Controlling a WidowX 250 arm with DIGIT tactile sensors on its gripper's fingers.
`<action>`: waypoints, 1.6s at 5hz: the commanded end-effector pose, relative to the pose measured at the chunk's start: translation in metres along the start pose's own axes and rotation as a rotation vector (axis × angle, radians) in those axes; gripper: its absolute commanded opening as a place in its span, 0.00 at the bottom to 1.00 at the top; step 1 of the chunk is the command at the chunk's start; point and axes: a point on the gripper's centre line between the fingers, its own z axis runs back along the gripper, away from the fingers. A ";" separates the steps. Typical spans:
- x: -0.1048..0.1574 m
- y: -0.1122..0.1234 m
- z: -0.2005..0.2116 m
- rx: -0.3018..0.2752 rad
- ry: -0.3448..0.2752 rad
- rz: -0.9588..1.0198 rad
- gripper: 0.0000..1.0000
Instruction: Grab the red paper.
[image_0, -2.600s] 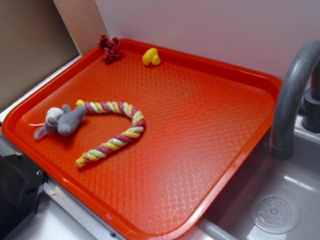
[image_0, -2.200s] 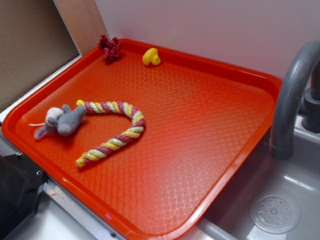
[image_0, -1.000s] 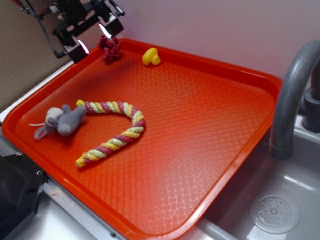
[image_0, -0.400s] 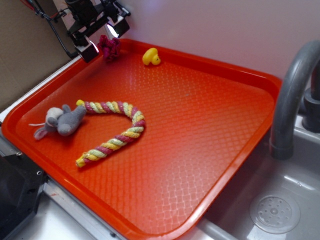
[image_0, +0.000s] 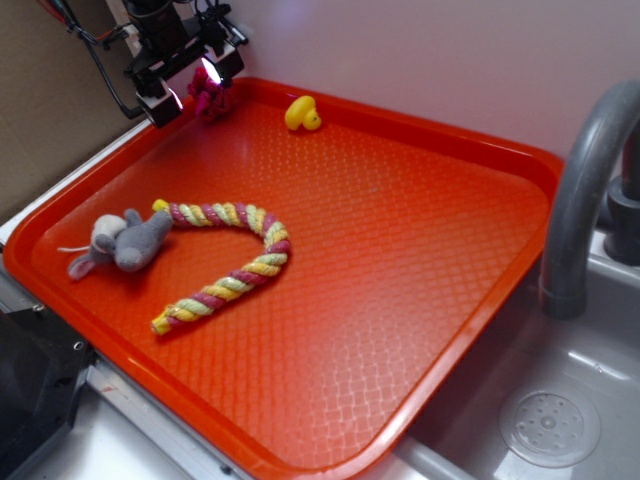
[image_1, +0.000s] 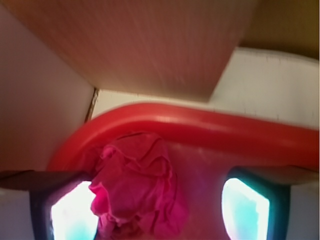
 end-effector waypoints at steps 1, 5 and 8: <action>0.022 -0.014 -0.018 -0.235 0.191 -0.297 1.00; -0.024 0.008 0.066 -0.183 -0.039 -0.454 0.00; -0.064 0.035 0.173 -0.090 0.341 -0.961 0.00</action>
